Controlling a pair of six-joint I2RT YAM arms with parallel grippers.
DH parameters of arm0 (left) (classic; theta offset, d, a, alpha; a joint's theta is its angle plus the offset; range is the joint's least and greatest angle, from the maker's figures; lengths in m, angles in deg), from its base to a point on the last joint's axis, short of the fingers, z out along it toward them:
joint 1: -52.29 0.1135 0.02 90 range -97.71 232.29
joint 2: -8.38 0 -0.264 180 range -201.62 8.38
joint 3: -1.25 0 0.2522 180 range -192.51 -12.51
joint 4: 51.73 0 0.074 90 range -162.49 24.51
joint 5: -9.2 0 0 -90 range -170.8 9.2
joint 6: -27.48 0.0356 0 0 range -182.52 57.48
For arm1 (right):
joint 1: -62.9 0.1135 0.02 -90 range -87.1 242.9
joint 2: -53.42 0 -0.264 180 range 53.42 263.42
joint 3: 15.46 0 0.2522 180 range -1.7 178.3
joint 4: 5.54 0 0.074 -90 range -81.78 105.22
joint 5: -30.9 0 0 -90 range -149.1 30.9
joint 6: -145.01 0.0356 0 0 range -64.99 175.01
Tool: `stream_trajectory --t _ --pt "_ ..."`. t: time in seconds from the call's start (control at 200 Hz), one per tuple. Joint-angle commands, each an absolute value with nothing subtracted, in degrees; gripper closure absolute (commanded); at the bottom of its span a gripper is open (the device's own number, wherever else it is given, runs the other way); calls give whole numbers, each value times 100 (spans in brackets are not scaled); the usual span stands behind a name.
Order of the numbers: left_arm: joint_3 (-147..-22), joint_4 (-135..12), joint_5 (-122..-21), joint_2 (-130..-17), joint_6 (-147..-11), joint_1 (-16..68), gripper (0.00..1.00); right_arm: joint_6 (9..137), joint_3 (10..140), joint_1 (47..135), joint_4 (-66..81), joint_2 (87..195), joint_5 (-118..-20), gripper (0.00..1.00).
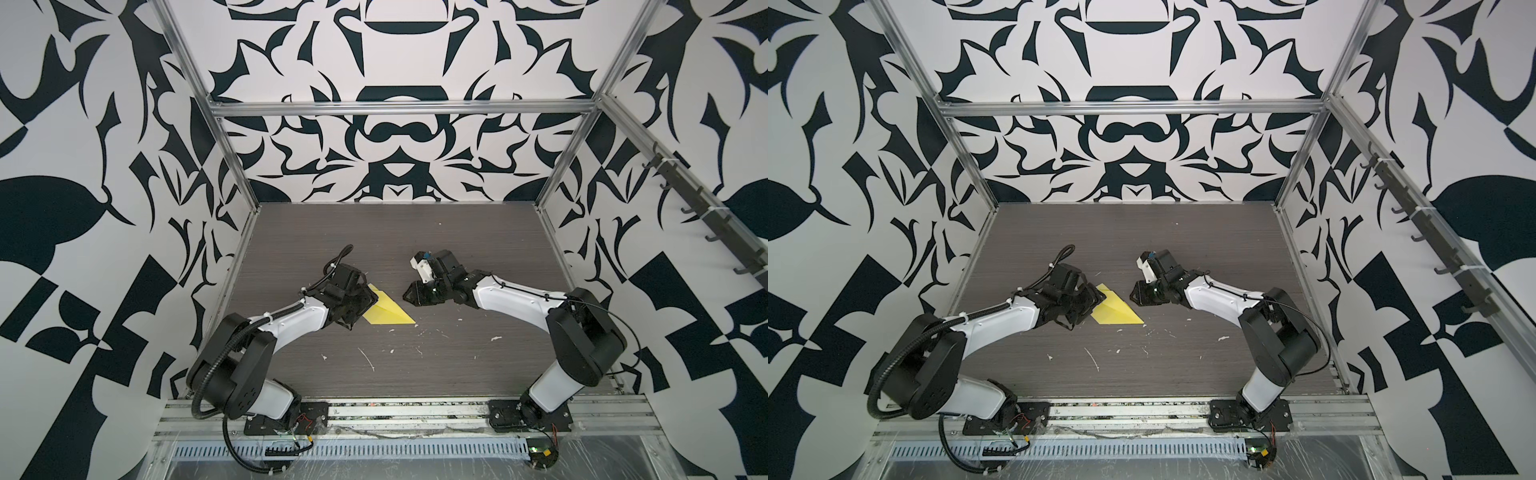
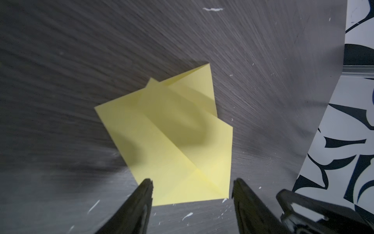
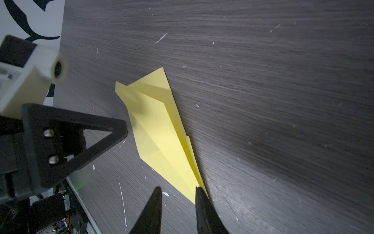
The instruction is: Fold a paper plane with a square sheet of paper (pick it up from the middle)
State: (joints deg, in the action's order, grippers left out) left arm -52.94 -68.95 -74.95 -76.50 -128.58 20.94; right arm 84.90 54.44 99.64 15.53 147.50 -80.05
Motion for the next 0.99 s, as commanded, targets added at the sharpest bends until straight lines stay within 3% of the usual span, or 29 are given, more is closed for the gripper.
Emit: stream_trajectory --t 0.0,0.2,0.51,0.99 --pt "-5463 -6544 -7493 -7882 -12937 2118 36 8502 5478 9967 1325 14583 -7988 64" --pt "-5530 -6163 -7415 -8230 -12755 2126 43 8554 5431 9966 1293 14528 -7902 64" --pt "-4922 -4327 -7206 -8443 -12337 2127 51 8586 5395 9955 1331 14494 -7879 69" --pt "-5046 -4417 -7324 -8456 -11862 2131 92 8694 5239 9882 1444 14188 -7399 68"
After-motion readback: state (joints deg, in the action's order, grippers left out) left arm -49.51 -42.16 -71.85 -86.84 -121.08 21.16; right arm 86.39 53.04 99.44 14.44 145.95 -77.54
